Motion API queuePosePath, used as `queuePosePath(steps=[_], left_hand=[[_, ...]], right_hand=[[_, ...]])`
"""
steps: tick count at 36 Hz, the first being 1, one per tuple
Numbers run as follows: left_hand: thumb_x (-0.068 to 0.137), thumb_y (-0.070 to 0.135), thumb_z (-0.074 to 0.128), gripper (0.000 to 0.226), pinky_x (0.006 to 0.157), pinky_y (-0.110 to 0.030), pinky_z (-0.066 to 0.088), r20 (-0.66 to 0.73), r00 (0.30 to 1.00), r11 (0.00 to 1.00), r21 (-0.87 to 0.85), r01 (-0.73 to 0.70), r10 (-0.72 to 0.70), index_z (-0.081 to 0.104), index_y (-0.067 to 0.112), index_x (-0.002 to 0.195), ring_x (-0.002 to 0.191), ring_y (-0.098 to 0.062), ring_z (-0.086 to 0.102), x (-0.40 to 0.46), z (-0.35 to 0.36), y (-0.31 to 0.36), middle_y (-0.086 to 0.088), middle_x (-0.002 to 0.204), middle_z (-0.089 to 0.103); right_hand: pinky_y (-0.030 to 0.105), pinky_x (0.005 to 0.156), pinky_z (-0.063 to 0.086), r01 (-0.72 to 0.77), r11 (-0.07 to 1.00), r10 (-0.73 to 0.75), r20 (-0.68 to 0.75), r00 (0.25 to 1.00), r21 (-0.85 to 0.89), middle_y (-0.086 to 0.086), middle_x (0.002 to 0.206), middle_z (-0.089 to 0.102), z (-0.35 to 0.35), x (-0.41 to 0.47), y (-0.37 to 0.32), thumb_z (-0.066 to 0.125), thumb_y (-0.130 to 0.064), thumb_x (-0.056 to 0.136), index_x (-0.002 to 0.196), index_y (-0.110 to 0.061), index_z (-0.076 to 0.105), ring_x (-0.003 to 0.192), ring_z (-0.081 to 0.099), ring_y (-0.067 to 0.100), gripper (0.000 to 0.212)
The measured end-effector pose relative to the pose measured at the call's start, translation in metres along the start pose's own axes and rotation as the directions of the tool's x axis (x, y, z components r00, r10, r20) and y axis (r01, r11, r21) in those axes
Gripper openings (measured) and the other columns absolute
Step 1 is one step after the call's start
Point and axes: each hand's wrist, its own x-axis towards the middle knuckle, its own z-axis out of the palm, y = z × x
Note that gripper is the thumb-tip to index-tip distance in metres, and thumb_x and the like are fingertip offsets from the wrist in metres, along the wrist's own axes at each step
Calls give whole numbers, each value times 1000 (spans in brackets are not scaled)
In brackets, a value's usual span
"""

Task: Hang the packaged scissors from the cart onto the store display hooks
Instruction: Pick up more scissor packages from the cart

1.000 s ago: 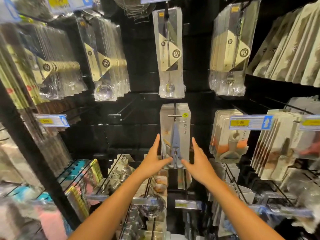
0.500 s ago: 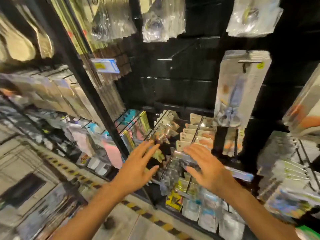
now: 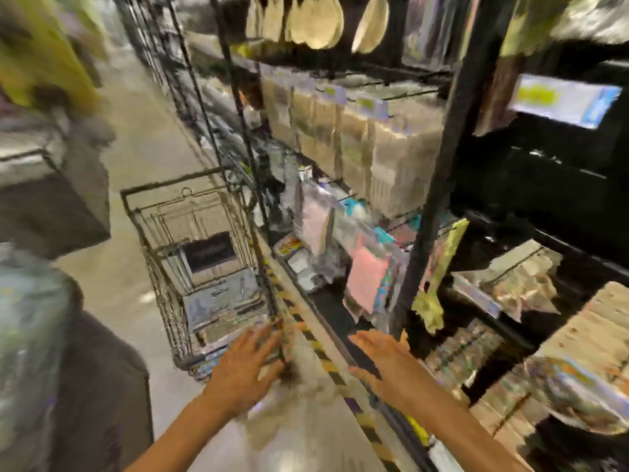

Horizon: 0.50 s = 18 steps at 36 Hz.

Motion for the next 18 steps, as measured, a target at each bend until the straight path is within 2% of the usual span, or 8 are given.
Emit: queuePosePath(steps=[1, 3, 6, 8, 10, 13, 16, 18], left_hand=[[72, 92, -11, 105, 126, -41, 11, 15, 999, 999, -10, 51, -51, 18, 41, 159, 157, -24, 7, -3, 2, -20, 8, 169, 8], [65, 92, -23, 112, 127, -41, 7, 46, 992, 993, -20, 115, -114, 11, 42, 160, 157, -22, -1, -8, 5, -59, 9, 170, 2], [61, 87, -30, 115, 128, -40, 6, 56, 981, 982, -22, 188, -187, 5, 41, 160, 157, -22, -4, -15, 11, -113, 11, 169, -4], [59, 87, -32, 120, 128, -40, 7, 52, 972, 973, -25, 230, -228, 10, 39, 161, 157, -24, 1, -19, 15, -147, 9, 170, 0], [63, 89, -27, 119, 127, -40, 9, 64, 962, 962, -52, 268, -265, 15, 36, 161, 157, -26, 6, -26, 19, -177, 5, 170, 7], [77, 85, -14, 103, 126, -43, 15, 64, 951, 948, -80, 307, -302, 21, 34, 160, 155, -30, 16, -33, 26, -211, 0, 169, 16], [94, 75, 1, 84, 112, -48, 40, 70, 943, 936, -122, 331, -324, 45, 31, 151, 138, -37, 49, -38, 33, -233, -7, 156, 45], [97, 73, 5, 80, 108, -49, 43, 82, 936, 921, -167, 351, -342, 49, 30, 149, 136, -39, 52, -38, 39, -243, -8, 154, 49]], right_hand=[[22, 120, 7, 6, 1000, -6, 32, 999, 4, -11, 163, 22, 3, 15, -13, 38, -57, 102, 158, -31, 24, 152, 17, 13, 63], [29, 123, 14, 22, 999, -25, 86, 996, 39, -13, 165, 21, 7, 41, -37, 38, -58, 103, 157, -34, 23, 153, 13, 11, 62], [29, 123, 18, 60, 997, -66, 152, 986, 44, -14, 163, 22, 19, 84, -69, 40, -55, 103, 156, -35, 25, 153, 14, 9, 59], [29, 124, 16, 76, 996, -82, 200, 976, 40, -13, 164, 21, 32, 112, -87, 39, -55, 103, 158, -33, 24, 153, 14, 10, 61], [25, 123, 13, 115, 993, -116, 229, 966, 15, -12, 164, 23, 47, 134, -102, 35, -59, 101, 158, -32, 25, 153, 15, 11, 64], [23, 119, 20, 164, 986, -158, 256, 954, -2, -11, 159, 32, 64, 163, -122, 42, -57, 101, 155, -31, 31, 148, 27, 12, 62], [23, 115, 27, 172, 985, -160, 295, 942, -15, -11, 151, 41, 77, 188, -134, 41, -62, 98, 152, -31, 36, 142, 37, 13, 63], [21, 110, 30, 172, 985, -156, 332, 930, -18, -12, 144, 46, 87, 206, -137, 44, -60, 98, 149, -31, 38, 136, 41, 12, 59]])
